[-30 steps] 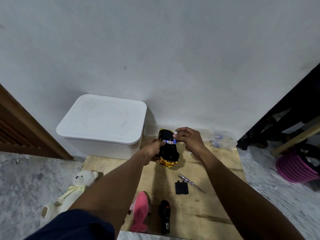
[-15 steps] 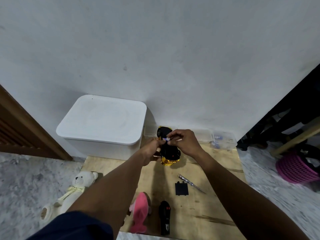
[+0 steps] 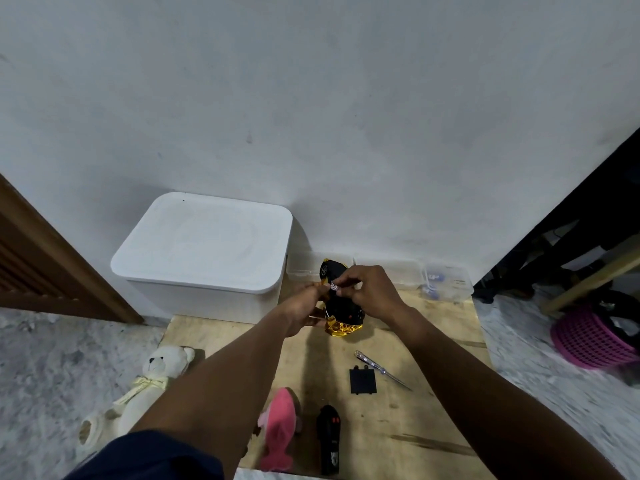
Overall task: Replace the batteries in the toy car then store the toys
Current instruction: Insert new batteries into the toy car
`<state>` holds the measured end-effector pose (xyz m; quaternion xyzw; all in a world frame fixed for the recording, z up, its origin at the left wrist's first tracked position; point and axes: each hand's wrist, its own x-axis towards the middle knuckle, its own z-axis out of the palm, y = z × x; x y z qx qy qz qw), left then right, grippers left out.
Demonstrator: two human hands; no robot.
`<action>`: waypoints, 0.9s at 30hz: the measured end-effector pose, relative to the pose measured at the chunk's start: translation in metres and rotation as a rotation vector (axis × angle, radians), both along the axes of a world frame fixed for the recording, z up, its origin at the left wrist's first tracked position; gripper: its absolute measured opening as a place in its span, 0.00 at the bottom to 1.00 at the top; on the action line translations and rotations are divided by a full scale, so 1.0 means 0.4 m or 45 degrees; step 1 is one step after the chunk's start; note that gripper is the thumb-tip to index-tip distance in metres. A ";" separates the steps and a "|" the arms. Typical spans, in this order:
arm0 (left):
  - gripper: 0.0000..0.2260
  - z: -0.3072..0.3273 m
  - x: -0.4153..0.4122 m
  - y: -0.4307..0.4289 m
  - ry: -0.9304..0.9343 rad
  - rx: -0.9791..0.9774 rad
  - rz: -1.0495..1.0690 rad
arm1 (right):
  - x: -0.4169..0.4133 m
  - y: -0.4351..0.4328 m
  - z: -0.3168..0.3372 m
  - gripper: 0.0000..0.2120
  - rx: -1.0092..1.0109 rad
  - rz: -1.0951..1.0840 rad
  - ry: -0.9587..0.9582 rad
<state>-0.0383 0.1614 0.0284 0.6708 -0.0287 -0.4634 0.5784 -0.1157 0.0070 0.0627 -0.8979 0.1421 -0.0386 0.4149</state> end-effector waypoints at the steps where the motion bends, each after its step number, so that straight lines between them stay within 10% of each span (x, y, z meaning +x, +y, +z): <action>1: 0.15 0.001 0.000 0.000 -0.003 -0.005 -0.004 | 0.001 -0.001 0.000 0.10 -0.040 0.003 0.008; 9: 0.14 -0.008 0.002 0.001 -0.027 0.025 -0.015 | -0.005 0.002 -0.005 0.09 -0.208 0.033 0.041; 27: 0.14 -0.014 0.014 0.004 0.011 0.039 0.024 | 0.009 -0.015 -0.016 0.10 0.257 -0.208 0.068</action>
